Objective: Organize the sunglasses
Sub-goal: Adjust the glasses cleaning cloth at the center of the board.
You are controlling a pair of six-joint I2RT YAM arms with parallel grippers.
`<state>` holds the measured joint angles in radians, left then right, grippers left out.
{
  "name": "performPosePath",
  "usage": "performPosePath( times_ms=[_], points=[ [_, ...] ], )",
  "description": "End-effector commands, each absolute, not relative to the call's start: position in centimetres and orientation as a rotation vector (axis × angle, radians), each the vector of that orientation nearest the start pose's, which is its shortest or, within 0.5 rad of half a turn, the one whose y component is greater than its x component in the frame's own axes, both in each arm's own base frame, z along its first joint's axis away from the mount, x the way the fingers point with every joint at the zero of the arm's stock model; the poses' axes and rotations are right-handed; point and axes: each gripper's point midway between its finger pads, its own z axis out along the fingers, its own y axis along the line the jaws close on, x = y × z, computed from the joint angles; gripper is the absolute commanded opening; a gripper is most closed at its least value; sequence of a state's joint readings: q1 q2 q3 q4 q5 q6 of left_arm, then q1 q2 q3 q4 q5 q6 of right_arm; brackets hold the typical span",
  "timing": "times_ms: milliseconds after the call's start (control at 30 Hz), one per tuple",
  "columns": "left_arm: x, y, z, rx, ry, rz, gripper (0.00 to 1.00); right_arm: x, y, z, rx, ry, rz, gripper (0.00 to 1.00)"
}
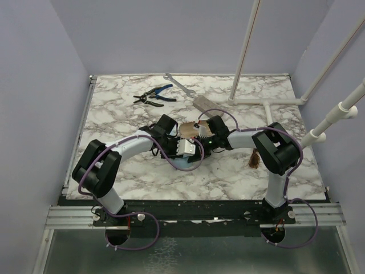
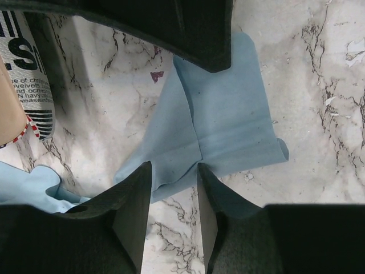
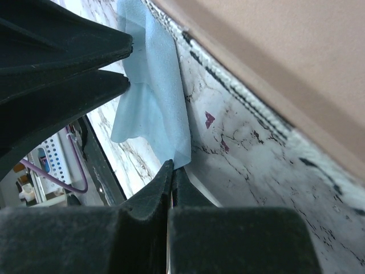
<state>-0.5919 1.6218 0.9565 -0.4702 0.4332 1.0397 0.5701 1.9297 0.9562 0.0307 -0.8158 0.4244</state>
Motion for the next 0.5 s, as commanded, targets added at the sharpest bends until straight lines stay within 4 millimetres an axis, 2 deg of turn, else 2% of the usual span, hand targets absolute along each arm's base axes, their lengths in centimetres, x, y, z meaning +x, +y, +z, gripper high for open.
performPosePath(
  times_ms=[0,167,467],
  points=[
    [26.8,-22.6,3.0,2.002,1.692,-0.378,0.38,24.1,31.8,2.6,-0.574,2.583,1.379,0.01],
    [28.4,-22.5,3.3,1.972,1.69,-0.292,0.33,24.0,31.7,2.6,-0.577,2.582,1.376,0.01],
    [29.0,-22.5,3.7,1.959,1.695,-0.265,0.32,24.0,31.6,2.5,-0.582,2.582,1.368,0.01]
  ],
)
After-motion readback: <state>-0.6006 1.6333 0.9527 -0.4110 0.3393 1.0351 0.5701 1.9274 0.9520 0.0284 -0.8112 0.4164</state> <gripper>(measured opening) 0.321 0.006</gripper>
